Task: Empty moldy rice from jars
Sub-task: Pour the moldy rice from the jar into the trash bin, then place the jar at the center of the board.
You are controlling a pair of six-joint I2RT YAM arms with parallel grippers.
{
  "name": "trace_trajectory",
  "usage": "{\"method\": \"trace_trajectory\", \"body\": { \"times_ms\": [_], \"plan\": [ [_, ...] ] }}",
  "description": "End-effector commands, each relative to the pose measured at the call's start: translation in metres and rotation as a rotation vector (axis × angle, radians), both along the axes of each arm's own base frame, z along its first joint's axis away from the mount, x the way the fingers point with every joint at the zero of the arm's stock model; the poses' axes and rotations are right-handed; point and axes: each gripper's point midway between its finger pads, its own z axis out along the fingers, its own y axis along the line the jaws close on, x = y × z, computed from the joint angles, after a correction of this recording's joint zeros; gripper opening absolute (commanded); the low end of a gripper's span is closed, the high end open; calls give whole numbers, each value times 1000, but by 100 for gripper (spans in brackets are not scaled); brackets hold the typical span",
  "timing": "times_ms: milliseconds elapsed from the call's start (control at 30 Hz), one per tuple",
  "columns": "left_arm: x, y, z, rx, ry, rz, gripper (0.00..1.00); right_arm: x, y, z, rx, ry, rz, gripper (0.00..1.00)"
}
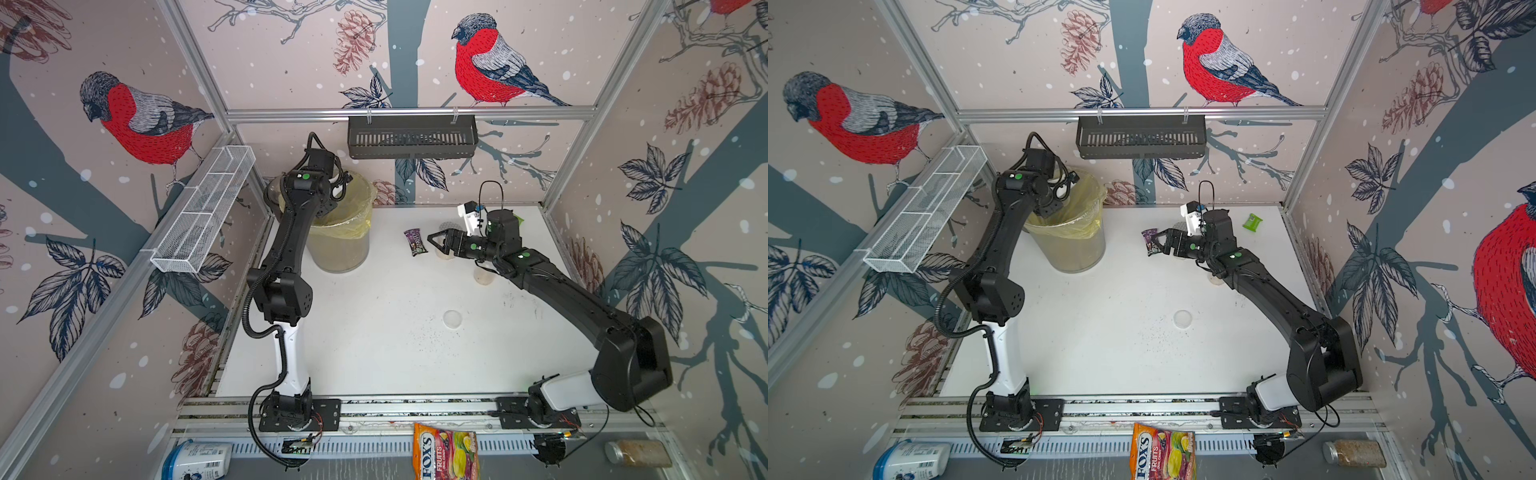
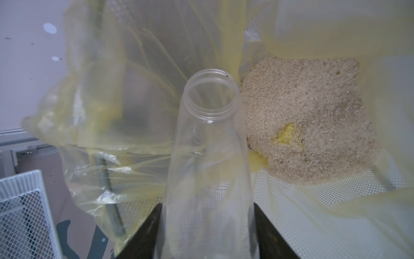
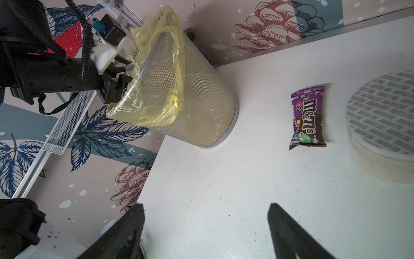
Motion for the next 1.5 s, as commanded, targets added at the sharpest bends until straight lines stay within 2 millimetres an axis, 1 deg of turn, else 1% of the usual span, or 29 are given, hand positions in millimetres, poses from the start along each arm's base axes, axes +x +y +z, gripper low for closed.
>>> {"method": "trace_trajectory", "body": {
  "times_ms": [0, 100, 233, 400, 500, 533, 633, 800, 967, 1067, 1133, 1200, 1333, 1467],
  "plan": [
    [0, -5, 14, -62, -58, -1, 0, 3, -3, 5, -18, -34, -5, 87],
    [-9, -12, 25, -129, -84, -20, 0, 6, -8, 7, -18, -38, -15, 88],
    [-15, -11, 46, -214, -175, -24, 0, 13, -18, 11, -18, -37, -21, 88],
    [-24, -10, 61, -268, -234, -40, 0, 15, -23, 15, -37, -53, -26, 88],
    [-31, -13, 70, -308, -274, -57, 0, 16, -25, 15, -38, -54, -29, 88],
    [-35, -16, 74, -328, -284, -73, 0, 15, -26, 16, -36, -54, -28, 88],
    [-50, -26, 88, -383, -336, -126, 0, 13, -27, 16, -38, -57, -19, 88],
    [-81, -40, 120, -468, -444, -218, 0, 10, -31, 21, -30, -68, -3, 87],
    [-121, -68, 150, -597, -550, -385, 0, 7, -30, 31, -3, -73, 33, 87],
    [-140, -78, 163, -647, -621, -460, 0, 6, -31, 38, 8, -88, 38, 87],
    [-149, -81, 171, -671, -652, -487, 0, 3, -31, 39, 12, -88, 48, 87],
    [-157, -88, 174, -709, -656, -523, 0, -1, -28, 42, 21, -95, 75, 87],
    [-173, -109, 166, -823, -662, -633, 0, -11, -25, 56, 55, -130, 122, 87],
    [-178, -137, 142, -849, -647, -690, 0, -21, -25, 78, 83, -173, 157, 87]
  ]
}}
